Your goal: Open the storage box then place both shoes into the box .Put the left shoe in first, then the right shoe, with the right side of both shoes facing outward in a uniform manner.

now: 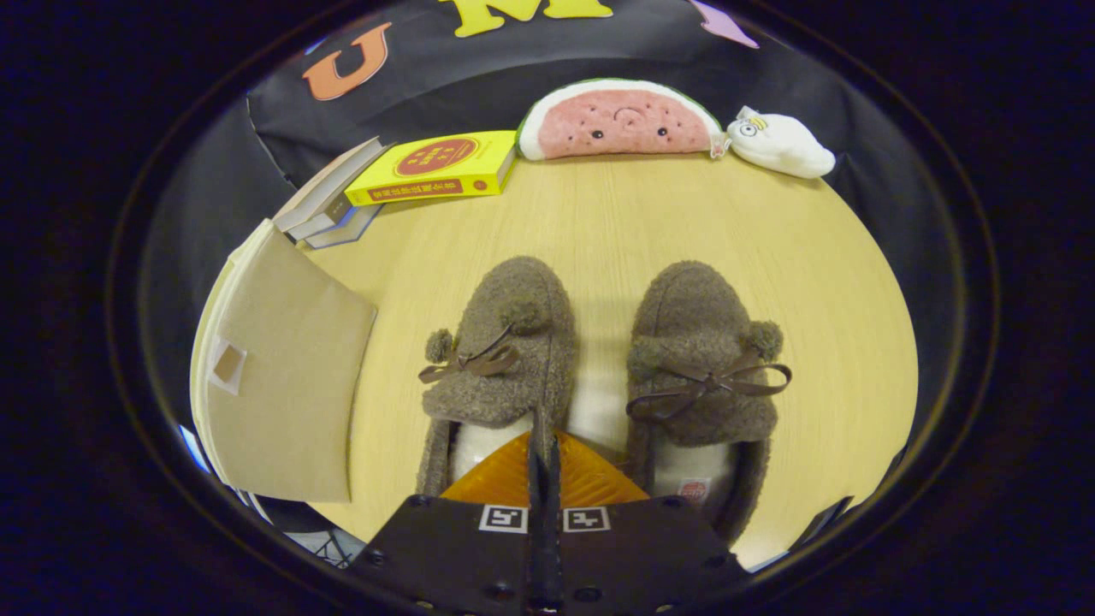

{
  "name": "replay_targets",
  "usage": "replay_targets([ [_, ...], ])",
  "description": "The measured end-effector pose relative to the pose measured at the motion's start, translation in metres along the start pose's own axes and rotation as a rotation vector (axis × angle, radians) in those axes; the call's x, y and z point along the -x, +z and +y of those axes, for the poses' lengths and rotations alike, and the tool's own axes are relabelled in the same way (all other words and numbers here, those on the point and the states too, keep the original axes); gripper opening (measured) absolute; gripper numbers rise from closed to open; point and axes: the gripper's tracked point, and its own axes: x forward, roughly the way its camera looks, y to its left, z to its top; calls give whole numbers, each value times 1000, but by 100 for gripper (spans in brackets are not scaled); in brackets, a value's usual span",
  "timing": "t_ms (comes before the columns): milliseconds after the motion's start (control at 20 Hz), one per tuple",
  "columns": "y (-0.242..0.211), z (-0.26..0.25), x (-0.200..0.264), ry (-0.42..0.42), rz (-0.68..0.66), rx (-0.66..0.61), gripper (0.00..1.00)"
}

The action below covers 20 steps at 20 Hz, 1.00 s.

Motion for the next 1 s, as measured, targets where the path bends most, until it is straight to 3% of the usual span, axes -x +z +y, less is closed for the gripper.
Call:
replay_targets([
  [250,10,2,31,6,-59,-59,0],
  [550,28,35,110,56,-167,-75,0],
  [800,44,91,174,121,-254,-62,0],
  [1000,53,151,199,164,-291,-40,0],
])
